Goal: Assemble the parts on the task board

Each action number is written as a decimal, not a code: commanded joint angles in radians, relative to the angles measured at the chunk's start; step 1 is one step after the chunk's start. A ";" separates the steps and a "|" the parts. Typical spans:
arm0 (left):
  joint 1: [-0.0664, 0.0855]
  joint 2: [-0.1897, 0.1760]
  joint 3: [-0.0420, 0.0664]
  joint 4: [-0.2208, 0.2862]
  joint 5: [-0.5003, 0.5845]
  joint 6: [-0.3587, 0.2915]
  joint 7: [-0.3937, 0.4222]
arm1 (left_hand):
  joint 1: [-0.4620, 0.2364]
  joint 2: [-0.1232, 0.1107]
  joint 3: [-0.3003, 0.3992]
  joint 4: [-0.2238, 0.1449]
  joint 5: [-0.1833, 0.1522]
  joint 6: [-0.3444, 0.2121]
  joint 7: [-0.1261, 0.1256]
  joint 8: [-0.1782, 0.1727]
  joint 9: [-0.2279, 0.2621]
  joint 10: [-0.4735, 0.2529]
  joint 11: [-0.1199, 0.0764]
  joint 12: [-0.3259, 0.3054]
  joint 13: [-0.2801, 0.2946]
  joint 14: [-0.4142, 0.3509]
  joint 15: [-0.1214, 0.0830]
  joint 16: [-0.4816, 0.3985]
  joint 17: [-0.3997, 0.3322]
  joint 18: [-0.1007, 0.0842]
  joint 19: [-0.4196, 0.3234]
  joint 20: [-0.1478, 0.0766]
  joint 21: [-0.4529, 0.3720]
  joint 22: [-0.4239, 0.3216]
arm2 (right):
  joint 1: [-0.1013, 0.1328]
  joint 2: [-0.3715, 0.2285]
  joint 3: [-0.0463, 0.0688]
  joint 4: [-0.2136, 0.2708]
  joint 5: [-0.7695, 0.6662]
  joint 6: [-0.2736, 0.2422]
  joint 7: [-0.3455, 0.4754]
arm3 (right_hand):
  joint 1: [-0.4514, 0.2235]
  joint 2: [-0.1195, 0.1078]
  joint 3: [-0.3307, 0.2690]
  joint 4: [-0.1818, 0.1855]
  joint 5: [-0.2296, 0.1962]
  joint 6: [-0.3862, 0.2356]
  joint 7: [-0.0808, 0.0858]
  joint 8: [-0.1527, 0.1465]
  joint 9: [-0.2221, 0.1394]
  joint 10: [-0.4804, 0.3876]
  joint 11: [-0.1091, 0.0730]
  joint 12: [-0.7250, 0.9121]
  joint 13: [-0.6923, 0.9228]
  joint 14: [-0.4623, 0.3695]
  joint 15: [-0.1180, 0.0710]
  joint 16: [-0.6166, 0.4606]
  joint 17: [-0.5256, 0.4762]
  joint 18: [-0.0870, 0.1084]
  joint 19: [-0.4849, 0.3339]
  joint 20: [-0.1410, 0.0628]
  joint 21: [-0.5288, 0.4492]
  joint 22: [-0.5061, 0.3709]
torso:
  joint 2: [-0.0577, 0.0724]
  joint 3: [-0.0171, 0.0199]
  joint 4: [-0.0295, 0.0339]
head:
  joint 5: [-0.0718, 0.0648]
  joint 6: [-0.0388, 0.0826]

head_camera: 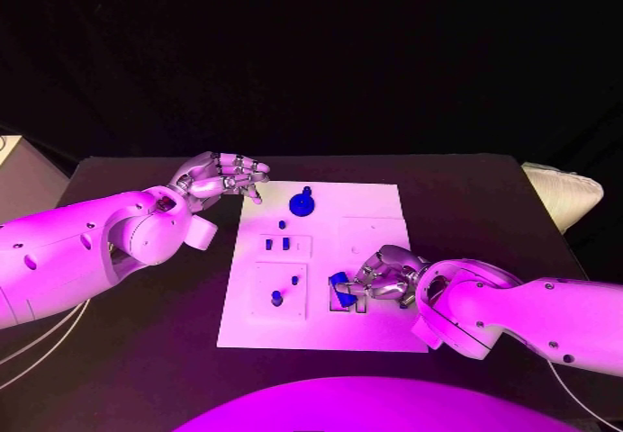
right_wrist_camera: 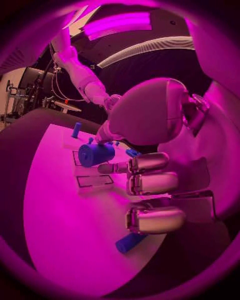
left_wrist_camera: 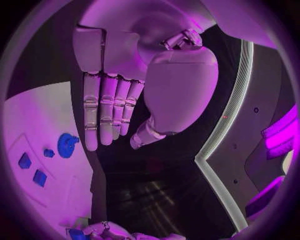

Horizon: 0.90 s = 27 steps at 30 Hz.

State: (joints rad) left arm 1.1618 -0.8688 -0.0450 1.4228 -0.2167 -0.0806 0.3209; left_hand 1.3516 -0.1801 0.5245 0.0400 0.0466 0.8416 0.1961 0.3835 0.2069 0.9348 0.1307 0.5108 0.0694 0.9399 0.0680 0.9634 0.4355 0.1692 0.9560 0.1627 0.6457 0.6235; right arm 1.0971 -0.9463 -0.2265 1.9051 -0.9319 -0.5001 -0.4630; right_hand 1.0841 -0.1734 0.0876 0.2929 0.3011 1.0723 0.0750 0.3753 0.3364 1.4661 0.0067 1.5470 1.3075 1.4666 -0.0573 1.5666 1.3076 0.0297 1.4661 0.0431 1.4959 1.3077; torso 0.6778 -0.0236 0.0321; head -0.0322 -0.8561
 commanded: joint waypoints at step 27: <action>-0.001 -0.001 -0.002 0.000 0.001 0.013 0.004 | 0.006 -0.001 0.004 -0.001 0.004 -0.008 0.002 0.000 -0.001 -0.004 0.005 -0.007 0.001 -0.003 0.001 0.005 0.002 0.012 -0.003 -0.001 0.002 0.002 | -0.001 -0.071 0.000 0.029 -0.029 0.020 0.138 | 0.173 0.065 -0.103 -0.009 -0.045 -0.022 -0.001 0.012 -0.003 0.089 -0.007 -0.004 0.246 0.104 -0.008 0.004 0.263 -0.014 0.086 -0.003 -0.007 0.242 | -0.001 0.0010 -0.0009 | -0.005 -0.004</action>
State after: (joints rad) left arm 1.1608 -0.8710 -0.0477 1.4210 -0.2167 -0.0797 0.3185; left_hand 1.3516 -0.1801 0.5245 0.0401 0.0466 0.8416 0.1961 0.3835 0.2071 0.9348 0.1307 0.5073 0.0691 0.9399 0.0680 0.9634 0.4360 0.1692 0.9560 0.1627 0.6457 0.6245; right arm 1.0969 -1.0116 -0.2264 1.9302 -0.9463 -0.4896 -0.4167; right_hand 1.2487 -0.1077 -0.0194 0.2839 0.2607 1.0553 0.0741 0.3869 0.3345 1.4661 0.0066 1.5458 1.3073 1.4665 -0.0573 1.5667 1.3074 0.0296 1.4661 0.0431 1.4945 1.3075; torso 0.6777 -0.0218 0.0310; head -0.0346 -0.8604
